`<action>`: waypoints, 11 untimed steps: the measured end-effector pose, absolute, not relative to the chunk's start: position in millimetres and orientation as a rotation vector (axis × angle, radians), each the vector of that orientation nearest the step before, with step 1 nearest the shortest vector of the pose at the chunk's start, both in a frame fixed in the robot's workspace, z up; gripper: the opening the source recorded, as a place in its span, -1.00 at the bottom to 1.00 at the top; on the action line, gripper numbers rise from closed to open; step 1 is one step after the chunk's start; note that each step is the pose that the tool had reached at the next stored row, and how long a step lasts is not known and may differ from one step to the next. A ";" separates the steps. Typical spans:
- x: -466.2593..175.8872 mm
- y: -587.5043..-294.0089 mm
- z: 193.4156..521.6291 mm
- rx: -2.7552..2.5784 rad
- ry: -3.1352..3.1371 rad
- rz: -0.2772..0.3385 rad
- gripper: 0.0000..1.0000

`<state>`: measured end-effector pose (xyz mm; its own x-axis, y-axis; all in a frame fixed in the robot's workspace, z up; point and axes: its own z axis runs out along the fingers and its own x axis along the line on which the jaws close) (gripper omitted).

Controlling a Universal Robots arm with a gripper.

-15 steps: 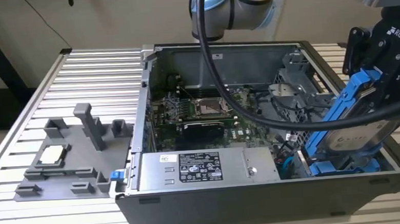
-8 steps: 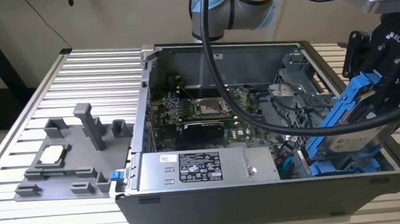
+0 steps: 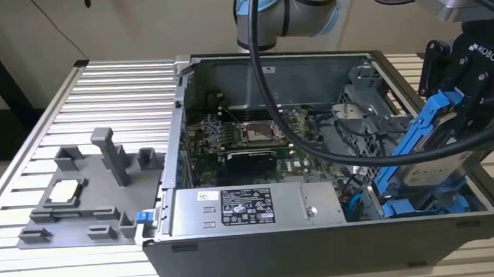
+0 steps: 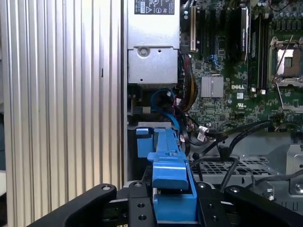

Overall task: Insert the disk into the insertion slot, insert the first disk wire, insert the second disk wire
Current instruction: 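Insert the disk into the insertion slot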

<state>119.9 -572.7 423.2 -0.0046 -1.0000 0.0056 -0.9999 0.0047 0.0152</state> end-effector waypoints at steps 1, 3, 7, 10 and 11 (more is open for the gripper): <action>120.0 -572.5 422.4 2.206 -2.216 -0.011 -0.34; 120.4 -572.4 420.9 2.206 -2.216 -0.011 -0.34; 121.1 -572.5 416.8 2.207 -2.217 -0.013 -0.34; 121.7 -572.4 413.4 2.208 -2.218 -0.016 -0.34; 121.9 -572.4 412.6 2.208 -2.218 -0.016 -0.34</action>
<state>121.9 -572.4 412.6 -0.0045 -1.0000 0.0007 -0.9999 0.0045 0.0152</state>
